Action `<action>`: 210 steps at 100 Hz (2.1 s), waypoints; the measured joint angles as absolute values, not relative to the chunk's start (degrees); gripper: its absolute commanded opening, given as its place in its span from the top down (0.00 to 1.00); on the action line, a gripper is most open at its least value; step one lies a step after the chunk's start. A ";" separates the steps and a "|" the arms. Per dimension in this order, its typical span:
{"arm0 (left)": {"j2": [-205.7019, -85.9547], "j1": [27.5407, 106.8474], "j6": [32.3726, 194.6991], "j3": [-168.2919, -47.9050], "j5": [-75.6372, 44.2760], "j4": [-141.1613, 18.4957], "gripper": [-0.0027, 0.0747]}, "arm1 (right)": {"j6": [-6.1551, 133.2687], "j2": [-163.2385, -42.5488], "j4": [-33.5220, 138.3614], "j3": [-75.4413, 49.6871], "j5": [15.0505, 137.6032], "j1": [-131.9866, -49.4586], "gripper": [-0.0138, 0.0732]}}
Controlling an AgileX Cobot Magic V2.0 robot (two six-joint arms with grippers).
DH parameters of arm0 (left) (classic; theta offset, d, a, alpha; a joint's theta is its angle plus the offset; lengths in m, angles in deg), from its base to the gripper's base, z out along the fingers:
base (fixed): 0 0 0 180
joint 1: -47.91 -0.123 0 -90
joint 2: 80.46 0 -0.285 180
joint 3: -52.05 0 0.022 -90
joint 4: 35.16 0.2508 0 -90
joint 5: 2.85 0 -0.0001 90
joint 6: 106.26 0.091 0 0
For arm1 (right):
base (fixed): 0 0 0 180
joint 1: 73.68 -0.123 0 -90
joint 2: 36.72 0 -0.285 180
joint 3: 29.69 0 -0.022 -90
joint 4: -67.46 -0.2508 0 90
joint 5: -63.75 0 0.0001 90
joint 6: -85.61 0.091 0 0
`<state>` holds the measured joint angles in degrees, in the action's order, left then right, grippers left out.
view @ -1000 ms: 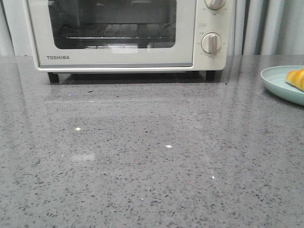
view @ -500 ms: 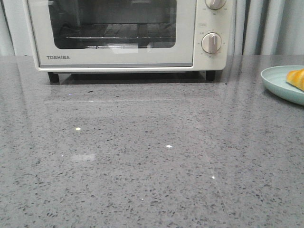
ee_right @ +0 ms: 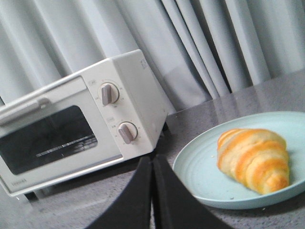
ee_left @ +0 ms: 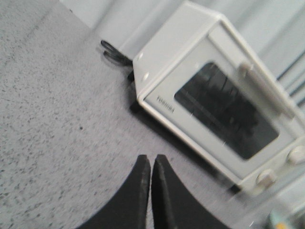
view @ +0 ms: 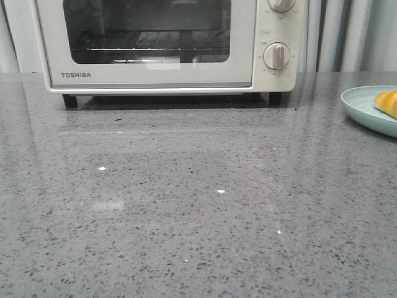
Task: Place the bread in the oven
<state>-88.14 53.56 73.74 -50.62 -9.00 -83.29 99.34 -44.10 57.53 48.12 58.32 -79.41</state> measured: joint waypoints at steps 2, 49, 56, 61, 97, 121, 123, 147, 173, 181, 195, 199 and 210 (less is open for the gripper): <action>-88.14 53.56 73.74 -50.62 -8.41 -84.06 0.99 | 99.34 -44.10 56.67 48.12 58.20 -79.41 0.91; -96.83 53.56 83.23 -64.06 -16.14 -73.02 0.99 | 99.34 -50.89 59.59 36.58 67.59 -79.41 0.91; -103.23 53.56 88.67 -68.96 -19.19 -71.21 0.99 | 99.34 -55.10 62.63 33.68 69.21 -79.41 0.91; -108.02 53.56 92.64 -72.36 -20.64 -70.94 0.99 | 99.34 -58.02 64.19 31.97 69.95 -79.41 0.91; -141.51 58.55 124.68 -98.94 -24.57 -87.51 0.99 | 99.47 -71.20 65.70 26.93 72.28 -79.41 0.91; -156.23 65.43 132.96 -111.71 -25.12 -93.56 0.99 | 99.47 -71.46 65.77 26.93 72.60 -79.41 0.91; -157.26 65.59 133.22 -112.64 -25.20 -94.10 0.99 | 99.47 -71.46 65.77 26.93 72.70 -79.41 0.91; -165.21 65.79 133.59 -119.49 -26.50 -98.65 0.99 | 99.47 -71.46 65.77 26.93 73.09 -79.41 0.91; -166.61 65.79 136.03 -119.90 -29.24 -98.78 0.99 | 99.47 -71.46 65.77 26.93 73.59 -79.41 0.91; -167.02 65.82 136.55 -119.90 -29.10 -99.05 0.99 | 99.47 -71.46 65.86 26.93 73.59 -79.41 0.91; -168.45 65.82 136.66 -119.90 -28.32 -99.54 0.99 | 99.47 -71.46 65.86 26.93 73.63 -79.41 0.91; -168.96 65.82 136.66 -119.90 -27.95 -99.69 0.99 | 99.47 -71.46 65.86 26.93 73.63 -79.41 0.91; -169.62 65.82 136.66 -119.90 -27.15 -100.25 0.99 | 99.47 -71.46 65.86 26.93 73.72 -79.41 0.91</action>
